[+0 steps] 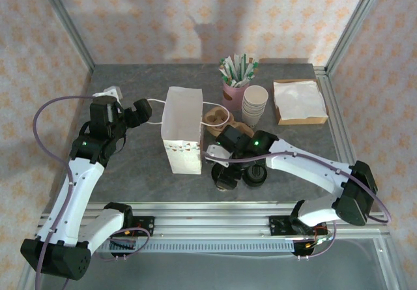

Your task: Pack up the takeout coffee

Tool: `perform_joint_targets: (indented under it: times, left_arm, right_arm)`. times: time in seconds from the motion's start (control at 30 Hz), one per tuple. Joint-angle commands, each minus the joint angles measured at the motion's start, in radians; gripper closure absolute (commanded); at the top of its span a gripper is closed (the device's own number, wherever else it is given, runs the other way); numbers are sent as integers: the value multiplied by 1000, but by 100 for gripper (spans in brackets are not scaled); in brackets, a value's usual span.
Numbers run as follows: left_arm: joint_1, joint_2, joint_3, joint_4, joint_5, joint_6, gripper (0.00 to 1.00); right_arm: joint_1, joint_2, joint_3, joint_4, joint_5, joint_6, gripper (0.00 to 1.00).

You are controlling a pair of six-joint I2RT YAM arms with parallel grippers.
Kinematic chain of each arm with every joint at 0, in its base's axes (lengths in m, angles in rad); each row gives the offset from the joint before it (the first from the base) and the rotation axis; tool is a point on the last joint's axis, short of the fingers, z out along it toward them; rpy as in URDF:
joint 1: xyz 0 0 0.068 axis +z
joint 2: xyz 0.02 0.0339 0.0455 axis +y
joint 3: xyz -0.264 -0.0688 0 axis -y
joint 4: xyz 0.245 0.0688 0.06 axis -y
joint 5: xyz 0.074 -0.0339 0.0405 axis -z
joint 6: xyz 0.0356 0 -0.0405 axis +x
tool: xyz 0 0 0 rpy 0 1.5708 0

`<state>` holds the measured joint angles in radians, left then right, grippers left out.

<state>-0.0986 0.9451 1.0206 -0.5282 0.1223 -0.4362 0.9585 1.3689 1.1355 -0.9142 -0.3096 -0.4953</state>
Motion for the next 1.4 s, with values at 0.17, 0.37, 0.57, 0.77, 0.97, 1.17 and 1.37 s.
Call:
perform_joint_targets:
  times: [0.17, 0.37, 0.57, 0.77, 0.97, 1.17, 1.37]
  left_arm:
    - [-11, -11, 38, -15, -18, 21, 2]
    - [-11, -9, 38, -14, -17, 21, 2]
    - [-11, -9, 37, -13, -19, 20, 2]
    - [-11, -9, 36, -16, -25, 21, 2]
    - [-10, -9, 36, -15, -26, 21, 2]
    - [-11, -8, 36, -15, -27, 22, 2]
    - [-10, -9, 36, -15, -28, 22, 2]
  right_arm:
    - [-2, -6, -19, 42, 29, 0, 19]
    - [-2, 7, -34, 16, 24, 4, 18]
    - [-1, 24, -50, 3, 16, 11, 19]
    - [-1, 67, -62, -9, 23, 25, 21]
    - [15, 104, -86, -14, 66, 36, 23]
    - [26, 103, -107, -1, 79, 60, 24]
    - [26, 55, -42, 20, 119, 116, 22]
